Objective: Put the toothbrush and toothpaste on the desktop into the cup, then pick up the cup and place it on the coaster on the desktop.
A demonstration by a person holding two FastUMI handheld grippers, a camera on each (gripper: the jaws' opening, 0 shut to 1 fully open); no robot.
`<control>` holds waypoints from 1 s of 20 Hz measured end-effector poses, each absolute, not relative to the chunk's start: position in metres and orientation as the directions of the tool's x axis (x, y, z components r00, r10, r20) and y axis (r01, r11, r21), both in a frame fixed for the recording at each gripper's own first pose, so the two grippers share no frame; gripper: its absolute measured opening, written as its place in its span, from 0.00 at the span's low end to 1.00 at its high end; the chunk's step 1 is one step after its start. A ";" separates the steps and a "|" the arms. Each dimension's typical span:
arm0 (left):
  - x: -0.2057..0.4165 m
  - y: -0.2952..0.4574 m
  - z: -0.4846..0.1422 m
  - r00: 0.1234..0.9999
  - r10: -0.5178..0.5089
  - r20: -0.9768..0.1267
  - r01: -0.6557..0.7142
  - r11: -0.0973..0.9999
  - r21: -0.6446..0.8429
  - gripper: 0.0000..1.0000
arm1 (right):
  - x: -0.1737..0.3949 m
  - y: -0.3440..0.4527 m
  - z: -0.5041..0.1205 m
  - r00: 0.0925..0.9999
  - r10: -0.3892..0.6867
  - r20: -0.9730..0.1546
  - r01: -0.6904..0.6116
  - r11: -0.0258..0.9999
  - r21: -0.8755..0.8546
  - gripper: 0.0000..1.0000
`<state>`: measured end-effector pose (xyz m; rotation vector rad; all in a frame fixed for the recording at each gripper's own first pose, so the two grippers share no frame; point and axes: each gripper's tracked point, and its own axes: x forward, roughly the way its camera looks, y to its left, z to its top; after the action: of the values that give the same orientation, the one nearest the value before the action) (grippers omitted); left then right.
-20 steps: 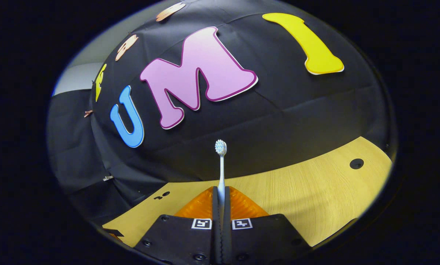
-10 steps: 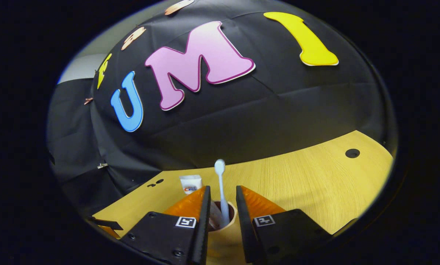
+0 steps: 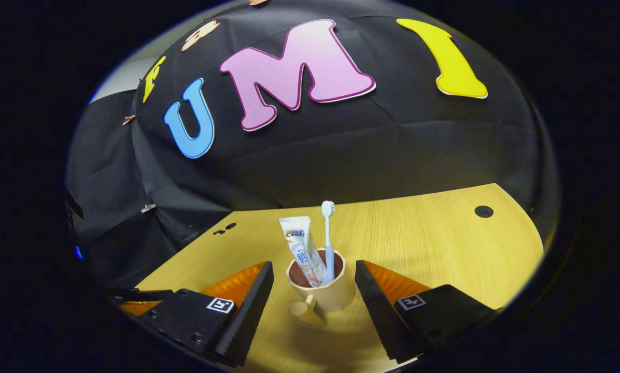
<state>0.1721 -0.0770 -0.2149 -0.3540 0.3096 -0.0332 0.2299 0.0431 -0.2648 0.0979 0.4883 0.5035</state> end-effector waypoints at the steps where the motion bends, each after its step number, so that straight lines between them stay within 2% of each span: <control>1: 0.167 -0.072 -0.213 0.951 -0.081 -0.298 -0.027 0.939 -0.342 0.97 | 0.227 0.043 -0.267 0.750 0.469 -0.466 -0.425 0.882 0.203 0.97; 3: 0.159 -0.059 -0.214 0.942 -0.056 -0.330 -0.049 0.952 -0.302 0.97 | 0.219 0.041 -0.275 0.707 0.427 -0.564 -0.400 0.899 0.180 0.97; 9: 0.136 -0.030 -0.191 0.946 -0.021 -0.323 -0.058 0.971 -0.232 0.97 | 0.219 0.056 -0.284 0.603 0.361 -0.711 -0.342 0.923 0.178 0.98; 13: 0.117 -0.006 -0.196 0.939 0.025 -0.342 -0.095 0.977 -0.190 0.97 | 0.205 0.058 -0.314 0.480 0.301 -0.824 -0.298 0.939 0.169 0.98; 16: 0.103 -0.001 -0.202 0.940 0.024 -0.339 -0.105 0.969 -0.222 0.97 | 0.195 0.053 -0.332 0.399 0.246 -0.883 -0.277 0.951 0.140 0.98; 20: 0.092 -0.003 -0.218 0.926 -0.003 -0.378 -0.098 0.963 -0.250 0.97 | 0.197 0.055 -0.343 0.347 0.179 -0.921 -0.305 0.950 0.070 0.98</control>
<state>0.0916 -0.0026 -0.2181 -0.2694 0.3854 0.0493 0.1972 0.0552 -0.3433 -0.1216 1.1756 0.3148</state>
